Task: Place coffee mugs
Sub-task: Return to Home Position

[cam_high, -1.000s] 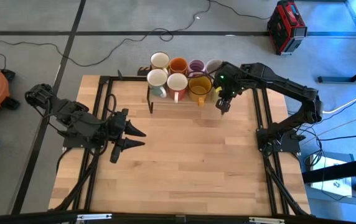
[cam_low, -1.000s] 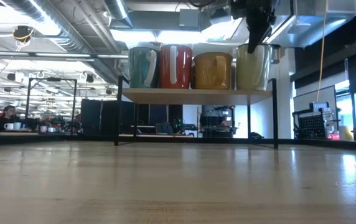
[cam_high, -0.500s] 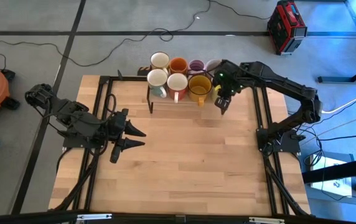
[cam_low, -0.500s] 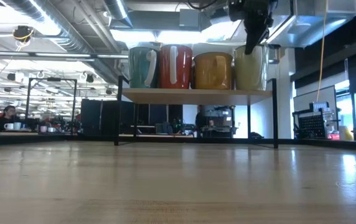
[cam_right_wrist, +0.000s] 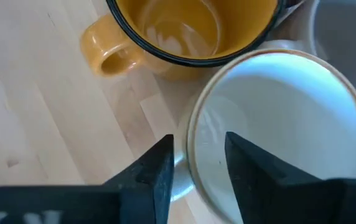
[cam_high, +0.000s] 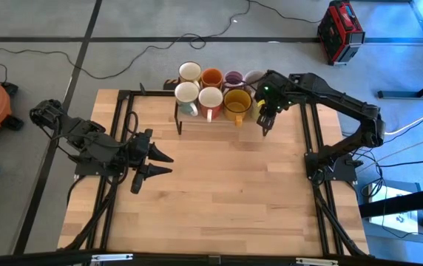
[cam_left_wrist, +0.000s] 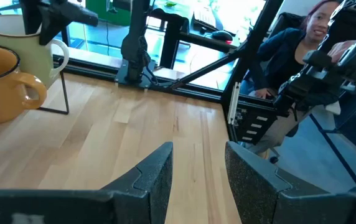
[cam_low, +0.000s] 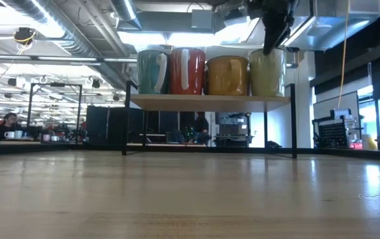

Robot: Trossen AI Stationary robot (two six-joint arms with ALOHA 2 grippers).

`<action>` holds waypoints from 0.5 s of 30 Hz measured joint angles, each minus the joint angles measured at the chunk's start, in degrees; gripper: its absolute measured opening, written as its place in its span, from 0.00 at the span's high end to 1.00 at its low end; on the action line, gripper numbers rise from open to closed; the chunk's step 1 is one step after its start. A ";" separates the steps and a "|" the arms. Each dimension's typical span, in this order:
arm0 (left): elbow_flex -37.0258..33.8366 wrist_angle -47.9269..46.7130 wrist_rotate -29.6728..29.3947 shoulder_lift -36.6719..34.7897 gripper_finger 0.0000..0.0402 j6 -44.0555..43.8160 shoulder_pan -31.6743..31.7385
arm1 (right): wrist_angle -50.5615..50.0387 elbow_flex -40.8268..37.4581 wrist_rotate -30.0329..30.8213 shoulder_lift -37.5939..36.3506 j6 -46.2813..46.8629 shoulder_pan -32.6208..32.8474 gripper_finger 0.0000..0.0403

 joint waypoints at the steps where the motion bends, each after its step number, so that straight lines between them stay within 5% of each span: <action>1: 0.00 -0.02 -0.02 0.00 0.65 0.00 0.00 | -0.05 0.00 -0.02 -0.57 0.34 0.02 0.67; 10: 0.00 -0.29 -1.20 0.01 0.65 3.15 0.00 | 0.01 2.53 -2.90 -6.18 3.97 0.81 0.67; 15: -1.86 0.64 -3.83 -0.03 0.66 8.32 0.01 | 7.26 2.44 -1.42 -10.77 8.67 9.92 0.67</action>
